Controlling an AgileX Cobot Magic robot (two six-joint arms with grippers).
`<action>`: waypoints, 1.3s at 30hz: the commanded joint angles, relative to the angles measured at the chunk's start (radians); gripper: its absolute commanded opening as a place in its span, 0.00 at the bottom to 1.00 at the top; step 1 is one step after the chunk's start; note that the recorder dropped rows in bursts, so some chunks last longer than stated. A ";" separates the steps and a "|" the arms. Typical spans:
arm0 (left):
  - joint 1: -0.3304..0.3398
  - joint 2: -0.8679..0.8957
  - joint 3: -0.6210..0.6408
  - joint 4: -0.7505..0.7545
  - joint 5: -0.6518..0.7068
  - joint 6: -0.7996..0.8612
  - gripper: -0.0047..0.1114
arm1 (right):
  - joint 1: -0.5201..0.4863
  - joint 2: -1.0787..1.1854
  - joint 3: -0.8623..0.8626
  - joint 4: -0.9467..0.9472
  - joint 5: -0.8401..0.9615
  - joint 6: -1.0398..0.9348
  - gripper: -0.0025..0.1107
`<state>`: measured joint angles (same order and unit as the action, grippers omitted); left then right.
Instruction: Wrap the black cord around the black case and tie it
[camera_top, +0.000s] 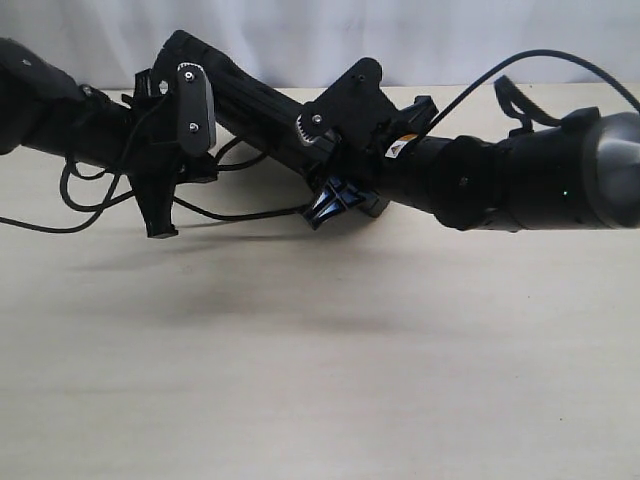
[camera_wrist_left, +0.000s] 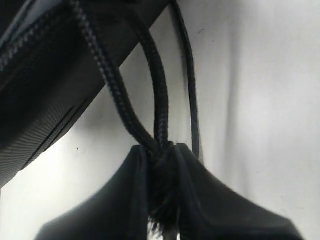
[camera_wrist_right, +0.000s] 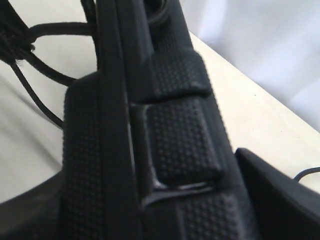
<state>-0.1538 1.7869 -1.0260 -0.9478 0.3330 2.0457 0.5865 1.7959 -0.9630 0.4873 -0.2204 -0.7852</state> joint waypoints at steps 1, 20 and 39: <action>0.002 0.001 -0.005 -0.077 -0.030 -0.009 0.04 | -0.001 0.007 0.016 0.054 0.137 0.064 0.06; 0.002 0.001 -0.005 -0.319 0.081 -0.012 0.04 | -0.001 -0.042 0.014 0.051 0.252 0.037 0.92; 0.002 0.001 -0.005 -0.327 0.085 -0.012 0.04 | -0.094 -0.157 -0.325 0.051 0.702 0.272 0.71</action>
<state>-0.1521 1.7935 -1.0238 -1.2561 0.4076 2.0431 0.5381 1.5741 -1.1589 0.5372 0.3541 -0.5503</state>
